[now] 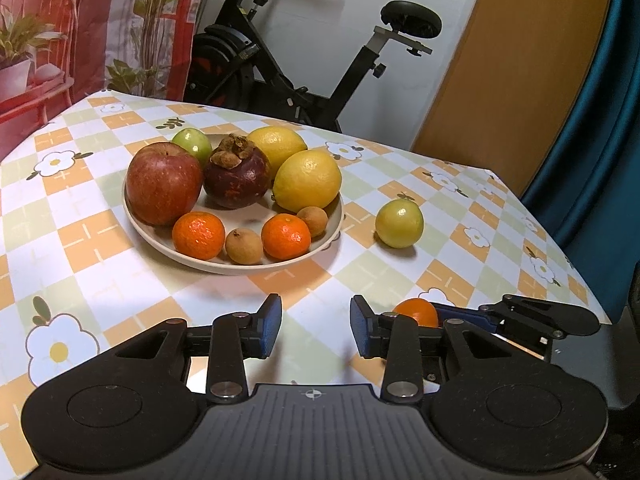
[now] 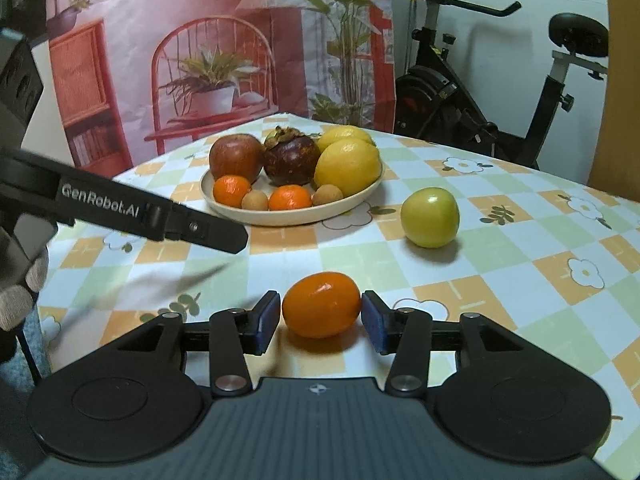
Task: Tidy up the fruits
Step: 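Move both tools to the large orange on the table, then close both grippers on the large orange and lift it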
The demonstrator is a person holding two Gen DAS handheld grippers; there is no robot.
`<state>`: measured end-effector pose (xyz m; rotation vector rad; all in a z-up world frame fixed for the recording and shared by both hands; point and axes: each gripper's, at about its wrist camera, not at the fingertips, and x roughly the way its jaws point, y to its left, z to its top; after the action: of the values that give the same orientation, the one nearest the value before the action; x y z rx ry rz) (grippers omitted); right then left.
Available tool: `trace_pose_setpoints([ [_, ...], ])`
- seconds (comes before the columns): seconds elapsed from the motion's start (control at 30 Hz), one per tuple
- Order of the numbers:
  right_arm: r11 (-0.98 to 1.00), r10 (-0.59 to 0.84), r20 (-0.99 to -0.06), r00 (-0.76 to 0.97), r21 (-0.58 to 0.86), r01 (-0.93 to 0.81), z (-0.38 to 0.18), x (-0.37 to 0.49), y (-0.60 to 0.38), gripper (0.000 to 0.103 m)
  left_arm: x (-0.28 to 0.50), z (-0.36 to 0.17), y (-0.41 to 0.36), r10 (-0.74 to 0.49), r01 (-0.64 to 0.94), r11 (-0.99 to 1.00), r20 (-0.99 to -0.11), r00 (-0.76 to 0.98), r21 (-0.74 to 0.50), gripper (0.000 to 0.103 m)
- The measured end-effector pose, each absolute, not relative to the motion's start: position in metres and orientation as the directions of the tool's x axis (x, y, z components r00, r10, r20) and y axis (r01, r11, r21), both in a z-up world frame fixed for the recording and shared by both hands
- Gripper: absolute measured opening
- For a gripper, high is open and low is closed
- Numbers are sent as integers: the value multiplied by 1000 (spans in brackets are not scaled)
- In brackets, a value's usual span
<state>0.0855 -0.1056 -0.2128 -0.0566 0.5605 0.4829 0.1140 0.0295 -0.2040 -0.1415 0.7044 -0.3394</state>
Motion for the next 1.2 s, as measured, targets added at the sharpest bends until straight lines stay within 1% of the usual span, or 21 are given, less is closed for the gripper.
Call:
trace_pose_setpoints([
  [0.23,877,432,-545,719,67,-476,-217,90,-103,49,114,-204,25,-400,290,917,-611,683,-276,40],
  [0.47,859,442,-554,705,35,-510,-219,90,-96,49,114,-205,9,-467,360,884,-614,636,-299,41],
  [0.73,854,457,-551,699,52,-517,-219,91,-99,48,118,-213,-13,-506,433,855,-639,579,-285,41],
  [1.03,851,461,-551,696,52,-522,-219,90,-99,48,127,-223,-7,-521,389,852,-647,557,-351,41],
  [1.1,850,465,-550,694,57,-524,-219,90,-99,48,127,-223,-5,-529,389,847,-642,554,-362,38],
  [1.2,844,479,-551,684,75,-530,-219,91,-101,48,127,-225,-2,-540,384,841,-637,550,-381,37],
])
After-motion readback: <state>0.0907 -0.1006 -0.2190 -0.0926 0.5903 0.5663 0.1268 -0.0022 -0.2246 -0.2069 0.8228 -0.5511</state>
